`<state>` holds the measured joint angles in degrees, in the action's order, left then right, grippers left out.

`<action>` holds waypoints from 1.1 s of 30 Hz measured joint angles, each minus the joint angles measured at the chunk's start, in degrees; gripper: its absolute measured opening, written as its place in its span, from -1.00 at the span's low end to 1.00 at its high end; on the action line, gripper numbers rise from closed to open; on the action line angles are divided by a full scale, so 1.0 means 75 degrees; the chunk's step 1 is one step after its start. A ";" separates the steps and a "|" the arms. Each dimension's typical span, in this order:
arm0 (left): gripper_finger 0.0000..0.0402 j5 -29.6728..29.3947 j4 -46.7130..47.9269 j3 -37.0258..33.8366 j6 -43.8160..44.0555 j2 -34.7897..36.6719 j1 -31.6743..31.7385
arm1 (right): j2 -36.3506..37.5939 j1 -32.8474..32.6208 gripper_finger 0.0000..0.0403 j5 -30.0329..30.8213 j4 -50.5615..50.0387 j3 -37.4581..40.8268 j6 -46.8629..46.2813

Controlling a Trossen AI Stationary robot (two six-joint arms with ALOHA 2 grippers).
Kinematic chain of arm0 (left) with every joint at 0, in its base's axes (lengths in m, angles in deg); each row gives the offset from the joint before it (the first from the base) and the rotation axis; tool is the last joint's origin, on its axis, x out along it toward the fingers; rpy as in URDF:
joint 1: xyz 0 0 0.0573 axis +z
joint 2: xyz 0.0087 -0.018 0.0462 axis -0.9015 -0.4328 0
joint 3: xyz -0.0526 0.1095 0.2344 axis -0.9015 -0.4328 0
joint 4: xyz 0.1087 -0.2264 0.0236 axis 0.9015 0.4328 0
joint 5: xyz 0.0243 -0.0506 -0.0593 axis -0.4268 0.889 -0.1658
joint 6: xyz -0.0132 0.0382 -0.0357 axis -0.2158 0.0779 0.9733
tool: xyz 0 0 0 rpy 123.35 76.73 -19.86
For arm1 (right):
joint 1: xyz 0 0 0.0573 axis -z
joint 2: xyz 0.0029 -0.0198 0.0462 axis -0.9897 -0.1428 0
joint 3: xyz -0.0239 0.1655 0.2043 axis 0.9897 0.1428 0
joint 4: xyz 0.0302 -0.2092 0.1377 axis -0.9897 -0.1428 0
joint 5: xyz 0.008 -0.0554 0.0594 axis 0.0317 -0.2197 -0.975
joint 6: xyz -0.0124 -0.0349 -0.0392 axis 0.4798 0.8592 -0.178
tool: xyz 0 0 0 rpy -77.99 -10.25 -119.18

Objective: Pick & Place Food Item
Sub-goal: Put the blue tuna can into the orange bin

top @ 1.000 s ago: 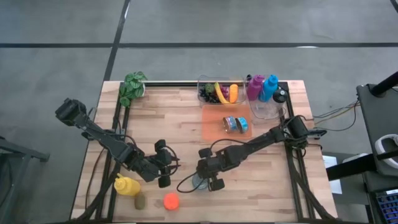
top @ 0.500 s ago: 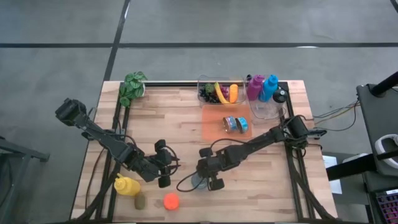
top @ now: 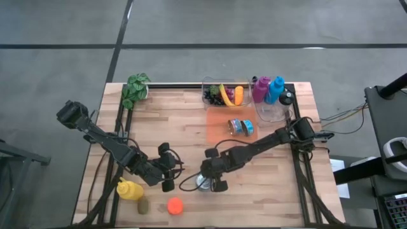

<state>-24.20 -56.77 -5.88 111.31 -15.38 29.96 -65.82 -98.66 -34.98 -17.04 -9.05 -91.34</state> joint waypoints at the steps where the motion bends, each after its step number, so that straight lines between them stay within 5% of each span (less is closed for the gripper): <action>1: -0.41 0.0000 0.0000 0.0000 0.0000 0.0000 0.0000 | 0.0000 0.0006 -0.96 -0.0001 0.0002 0.0006 0.0000; 33: -0.41 0.0000 -0.0026 0.0000 -0.0020 0.0000 0.0000 | 0.0101 0.0221 -0.96 0.0037 -0.0109 0.0615 -0.0505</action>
<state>-24.20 -56.97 -5.88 111.16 -15.38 29.96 -65.06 -97.00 -34.70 -17.86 -4.43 -95.13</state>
